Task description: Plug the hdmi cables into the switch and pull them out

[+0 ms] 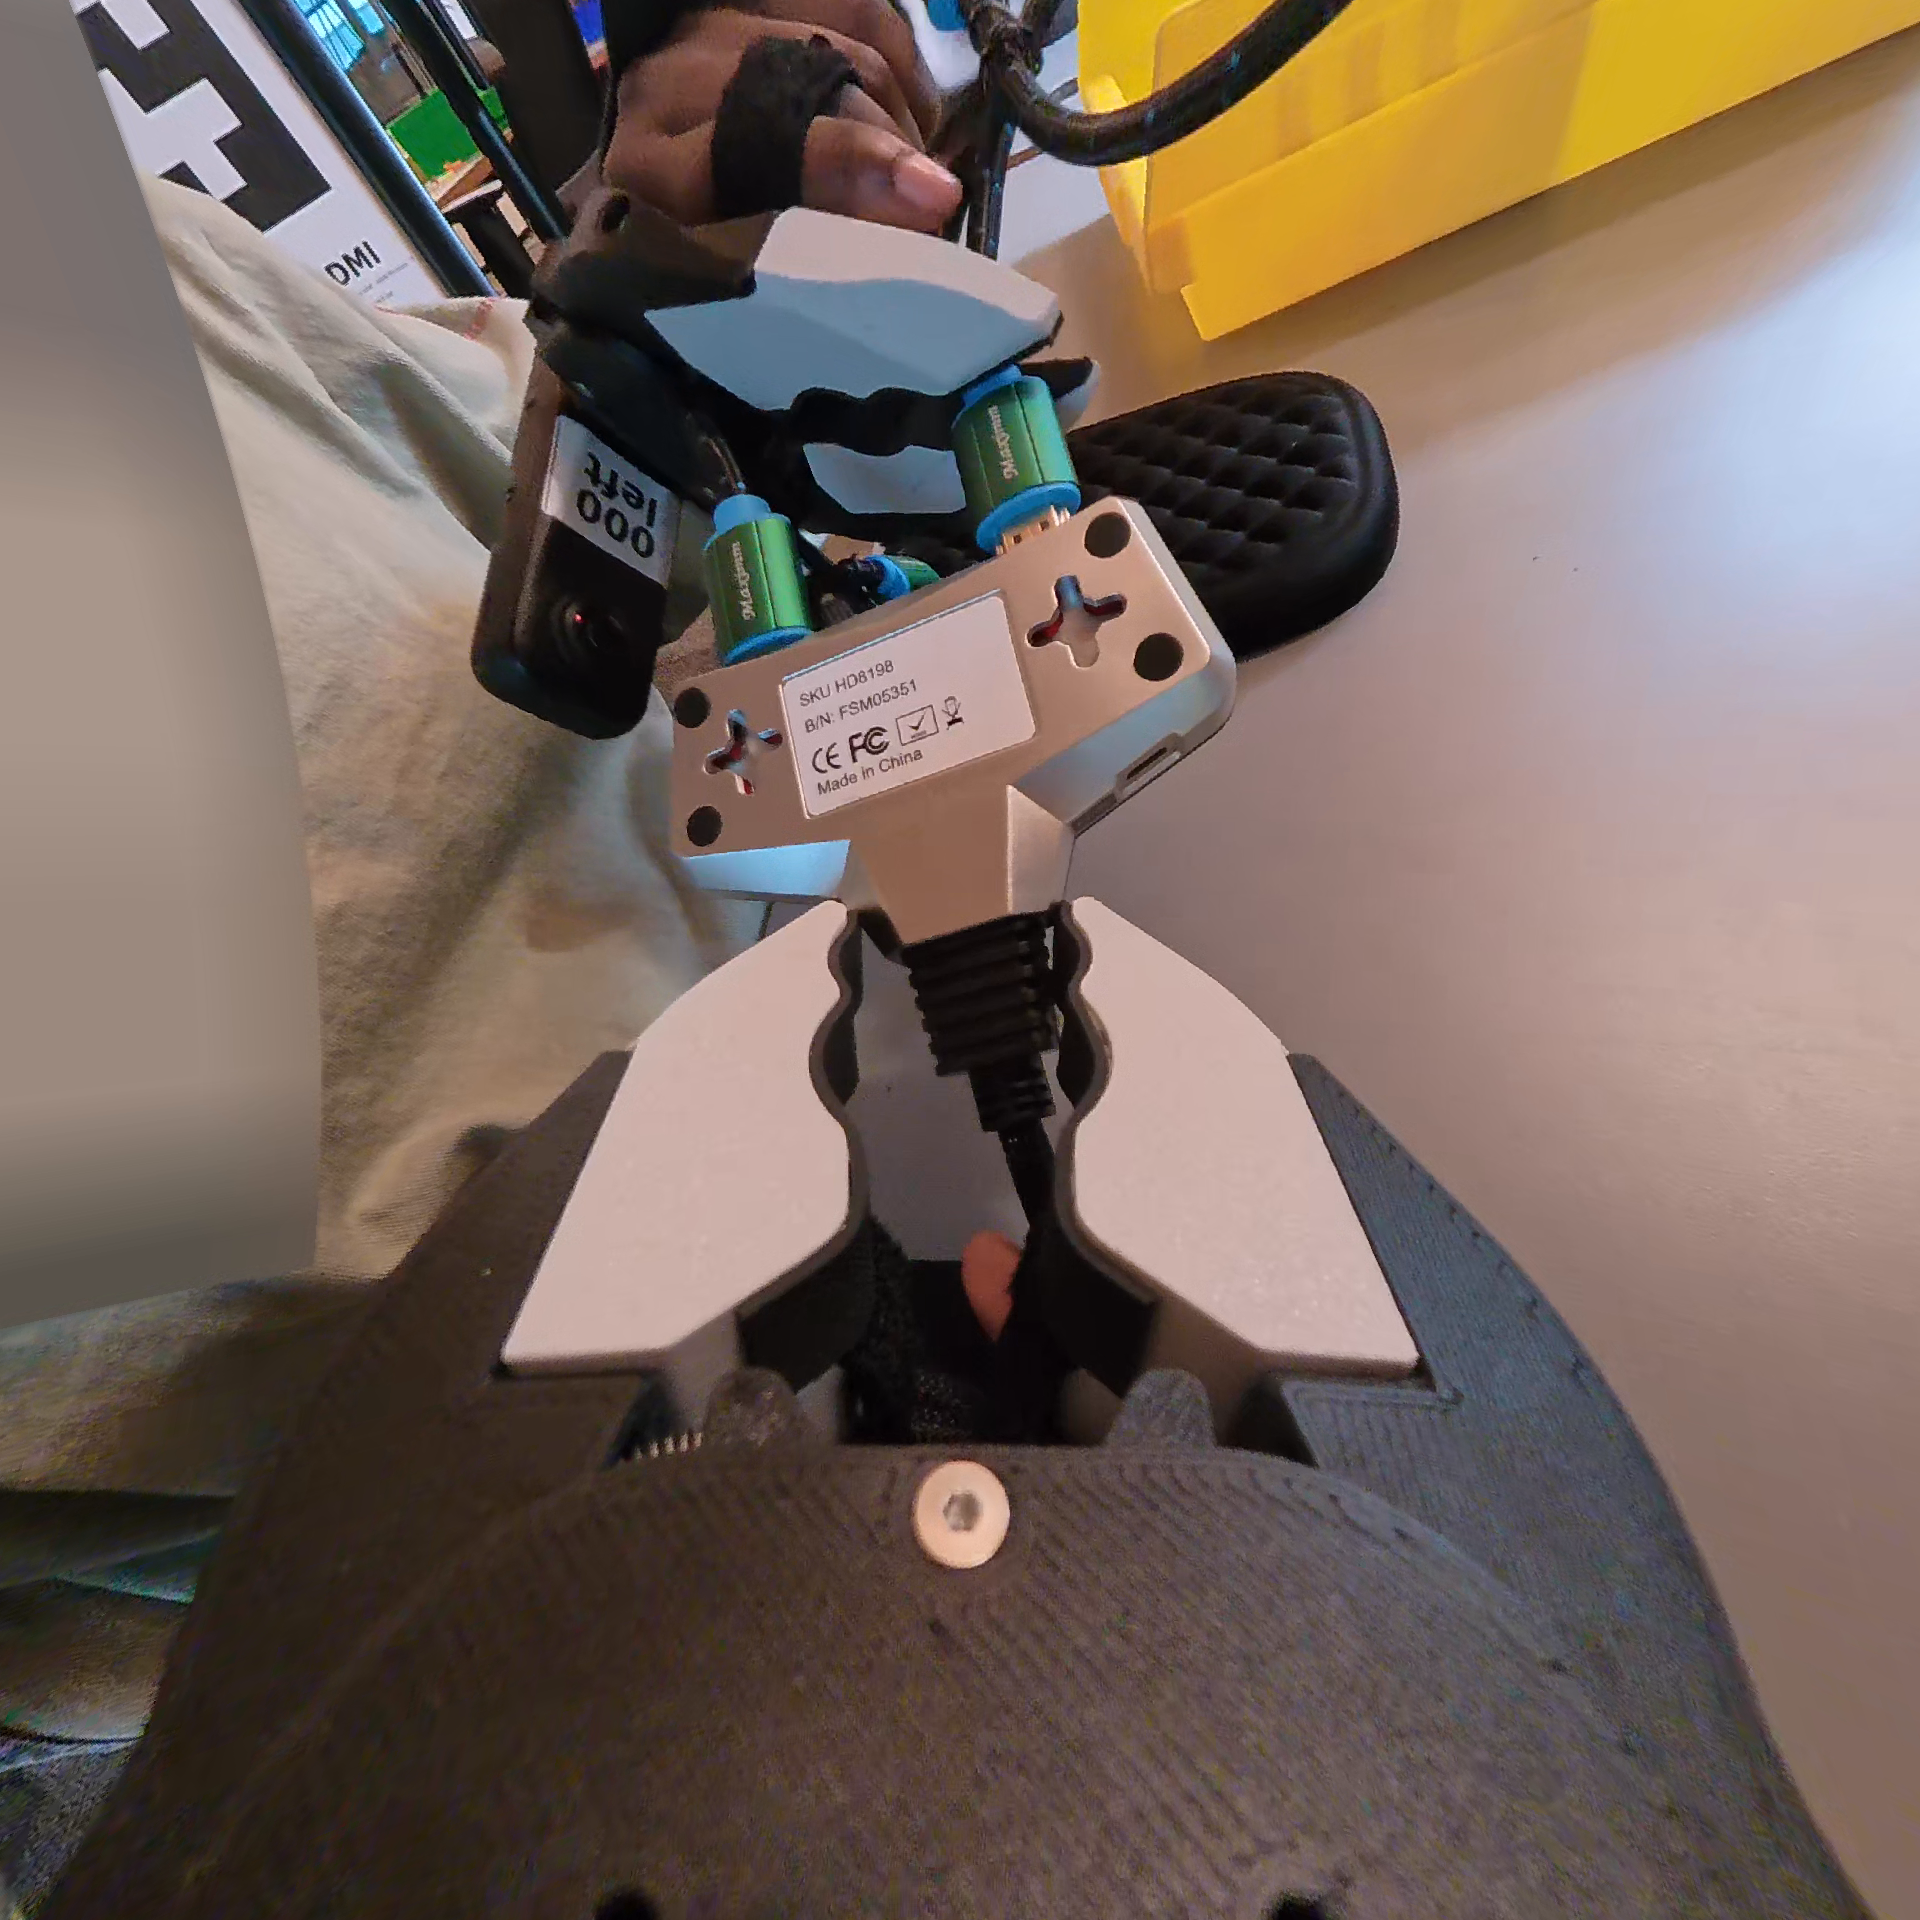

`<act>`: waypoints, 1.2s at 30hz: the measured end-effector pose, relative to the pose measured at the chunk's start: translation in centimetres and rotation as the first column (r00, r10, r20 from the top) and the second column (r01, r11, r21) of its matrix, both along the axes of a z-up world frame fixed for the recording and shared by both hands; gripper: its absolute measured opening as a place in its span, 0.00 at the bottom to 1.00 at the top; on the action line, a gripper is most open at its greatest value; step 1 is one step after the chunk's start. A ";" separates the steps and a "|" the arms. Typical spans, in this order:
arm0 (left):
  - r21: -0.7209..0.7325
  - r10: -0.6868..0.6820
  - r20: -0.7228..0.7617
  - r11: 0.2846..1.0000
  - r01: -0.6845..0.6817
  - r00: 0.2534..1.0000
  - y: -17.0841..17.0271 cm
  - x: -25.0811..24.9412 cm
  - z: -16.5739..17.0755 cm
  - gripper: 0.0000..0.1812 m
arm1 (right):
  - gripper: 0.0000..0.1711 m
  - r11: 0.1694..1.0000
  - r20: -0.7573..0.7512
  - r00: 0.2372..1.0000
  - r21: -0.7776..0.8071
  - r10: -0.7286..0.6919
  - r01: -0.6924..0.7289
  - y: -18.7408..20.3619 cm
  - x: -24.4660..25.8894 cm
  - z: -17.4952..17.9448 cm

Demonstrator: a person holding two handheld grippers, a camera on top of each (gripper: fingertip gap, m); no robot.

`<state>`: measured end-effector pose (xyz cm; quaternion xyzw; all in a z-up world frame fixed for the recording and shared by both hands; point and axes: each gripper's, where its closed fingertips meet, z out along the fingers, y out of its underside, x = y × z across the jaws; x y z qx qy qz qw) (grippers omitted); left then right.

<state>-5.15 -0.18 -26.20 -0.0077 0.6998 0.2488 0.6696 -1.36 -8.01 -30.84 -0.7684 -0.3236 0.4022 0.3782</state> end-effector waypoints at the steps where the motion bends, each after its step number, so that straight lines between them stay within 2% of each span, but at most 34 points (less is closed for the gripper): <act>1: -0.011 0.001 -0.005 1.000 -0.001 1.000 0.0 0.0 -0.1 0.05 | 0.21 1.000 0.002 1.000 -0.001 0.000 0.000 0.0 0.0 0.0; 10: -0.079 -0.023 -0.013 0.997 0.022 1.000 0.1 -0.1 -0.5 0.06 | 0.21 1.000 0.008 1.000 -0.010 0.004 -0.004 -0.1 -0.3 -0.4; 16: 0.064 -0.024 -0.018 0.998 0.025 1.000 -0.2 -0.1 -0.4 0.05 | 0.21 1.000 0.003 1.000 -0.028 0.014 -0.014 -0.1 -0.4 -0.6; 28: -0.009 -0.064 -0.088 0.998 0.063 0.994 -0.7 -0.3 -1.3 0.05 | 0.21 1.000 0.029 0.999 -0.017 0.019 -0.019 0.0 -0.5 -1.0; 31: 0.008 -0.094 -0.115 0.995 0.096 0.989 -0.8 -0.1 -1.4 0.05 | 0.21 0.999 0.082 0.996 0.036 0.030 -0.033 -0.1 -0.6 -1.3; 36: 0.029 -0.222 -0.186 0.973 0.231 0.957 -1.9 -0.2 -1.6 0.05 | 0.21 0.983 0.281 0.955 0.126 0.098 -0.137 -0.8 -0.8 -2.2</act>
